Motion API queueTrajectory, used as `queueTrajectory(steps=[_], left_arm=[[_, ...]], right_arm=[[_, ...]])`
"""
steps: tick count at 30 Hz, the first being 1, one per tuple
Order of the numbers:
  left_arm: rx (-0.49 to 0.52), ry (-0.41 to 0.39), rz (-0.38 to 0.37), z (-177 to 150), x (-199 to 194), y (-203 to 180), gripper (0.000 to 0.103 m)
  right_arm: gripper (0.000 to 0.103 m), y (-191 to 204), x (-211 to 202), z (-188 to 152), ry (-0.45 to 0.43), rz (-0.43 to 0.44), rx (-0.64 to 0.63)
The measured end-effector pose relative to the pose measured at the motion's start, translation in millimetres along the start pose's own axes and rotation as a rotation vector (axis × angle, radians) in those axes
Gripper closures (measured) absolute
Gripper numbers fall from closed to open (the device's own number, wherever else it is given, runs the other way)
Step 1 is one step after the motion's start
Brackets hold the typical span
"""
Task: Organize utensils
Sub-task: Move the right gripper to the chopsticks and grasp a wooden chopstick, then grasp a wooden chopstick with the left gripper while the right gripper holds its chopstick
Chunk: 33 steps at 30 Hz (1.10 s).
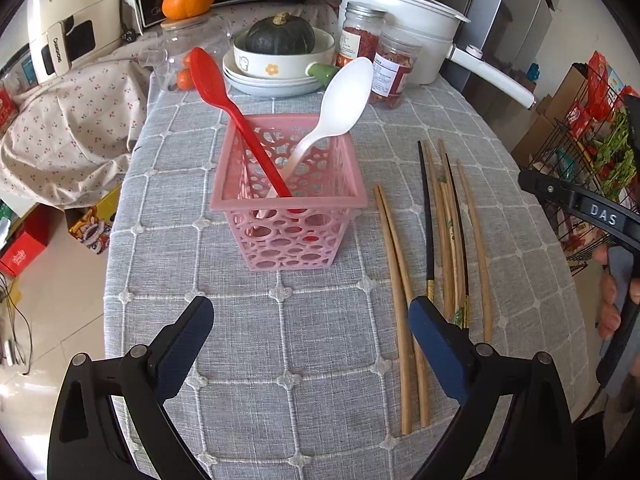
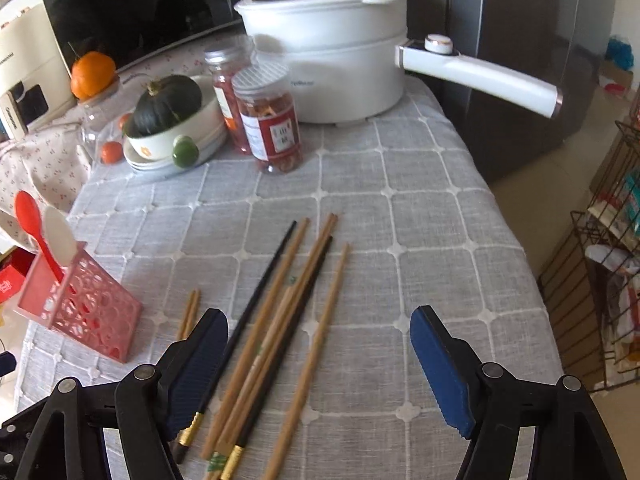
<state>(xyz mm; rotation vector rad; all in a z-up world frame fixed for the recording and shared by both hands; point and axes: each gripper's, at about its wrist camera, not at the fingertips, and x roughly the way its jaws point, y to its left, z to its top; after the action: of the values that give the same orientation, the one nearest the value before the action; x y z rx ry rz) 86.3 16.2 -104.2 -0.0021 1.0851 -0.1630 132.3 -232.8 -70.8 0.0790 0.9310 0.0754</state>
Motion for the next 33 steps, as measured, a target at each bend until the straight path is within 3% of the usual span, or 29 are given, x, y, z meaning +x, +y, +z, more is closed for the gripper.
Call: queueTrajectory(steps=[9,16,23,25,27,29,32,33], left_arm=[[0.02,0.019,-0.01,5.4,12.1,-9.0,0.004],[0.025,0.029,-0.036,3.8,14.7,-12.2,0.004],[0.033,0.023,-0.04,1.4,13.6,-16.3,0.006],[0.033,0.018,-0.042,2.0,12.6,-18.4,0.011],[0.034,0.013,-0.049,2.5,11.2,-21.1,0.015],[0.039,0.014,-0.064,3.2,10.6,-26.0,0.021],[0.051,0.027,-0.103,5.4,12.6,-37.1,0.033],[0.055,0.032,-0.117,6.4,14.0,-41.4,0.045]], right_arm=[[0.024,-18.0,73.7,-0.5,0.216,-0.033,0.057],[0.033,-31.9,98.9,1.9,0.253,-0.023,0.145],[0.043,-18.7,104.4,1.5,0.227,-0.11,0.058],[0.048,-11.2,103.8,-0.2,0.218,-0.138,0.011],[0.073,-5.9,103.1,-0.4,0.217,-0.108,-0.014],[0.087,-2.4,103.5,0.1,0.23,-0.1,-0.032],[0.097,-1.9,103.7,0.2,0.254,-0.085,-0.031],[0.098,-3.2,103.1,0.2,0.267,-0.077,-0.026]])
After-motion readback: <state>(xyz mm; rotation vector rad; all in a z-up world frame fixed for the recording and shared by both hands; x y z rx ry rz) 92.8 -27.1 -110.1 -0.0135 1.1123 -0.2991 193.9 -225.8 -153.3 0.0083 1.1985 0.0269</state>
